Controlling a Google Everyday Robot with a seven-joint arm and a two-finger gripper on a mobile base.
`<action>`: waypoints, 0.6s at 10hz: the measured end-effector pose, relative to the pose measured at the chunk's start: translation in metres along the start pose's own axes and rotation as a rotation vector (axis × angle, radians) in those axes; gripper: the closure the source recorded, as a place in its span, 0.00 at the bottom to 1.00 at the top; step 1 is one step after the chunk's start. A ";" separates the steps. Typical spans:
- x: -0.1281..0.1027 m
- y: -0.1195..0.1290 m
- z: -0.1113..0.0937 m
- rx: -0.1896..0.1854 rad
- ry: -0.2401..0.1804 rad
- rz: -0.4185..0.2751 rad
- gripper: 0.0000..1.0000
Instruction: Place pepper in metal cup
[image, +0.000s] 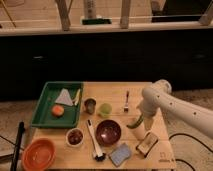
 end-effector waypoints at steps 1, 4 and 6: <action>-0.002 -0.002 0.004 -0.003 -0.010 -0.020 0.20; -0.004 -0.003 0.014 -0.004 -0.033 -0.067 0.20; -0.005 -0.005 0.022 -0.004 -0.045 -0.082 0.20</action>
